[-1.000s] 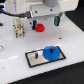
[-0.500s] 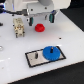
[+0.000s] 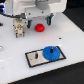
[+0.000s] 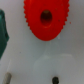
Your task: Insert the blue gear onto the right peg, followed by the red gear
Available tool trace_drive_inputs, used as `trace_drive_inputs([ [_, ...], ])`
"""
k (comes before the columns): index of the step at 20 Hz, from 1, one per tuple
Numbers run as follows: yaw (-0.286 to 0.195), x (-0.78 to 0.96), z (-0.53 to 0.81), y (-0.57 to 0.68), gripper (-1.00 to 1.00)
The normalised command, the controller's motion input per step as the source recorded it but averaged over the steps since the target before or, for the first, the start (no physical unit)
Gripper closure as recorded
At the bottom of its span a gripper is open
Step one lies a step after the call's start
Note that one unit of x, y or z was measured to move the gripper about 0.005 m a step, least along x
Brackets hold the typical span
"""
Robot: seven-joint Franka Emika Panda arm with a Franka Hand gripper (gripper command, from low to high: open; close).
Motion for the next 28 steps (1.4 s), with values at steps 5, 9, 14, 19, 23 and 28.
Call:
trace_drive_inputs([
  [5,0.0,0.02,-0.26,0.01,-1.0],
  [9,0.0,0.06,-0.02,0.13,1.0],
  [14,0.0,-0.16,-0.05,0.09,1.0],
  [19,0.0,-0.14,-0.02,0.07,1.0],
  [23,0.0,-0.13,-0.02,0.13,1.0],
  [28,0.0,0.0,0.19,0.1,1.0],
])
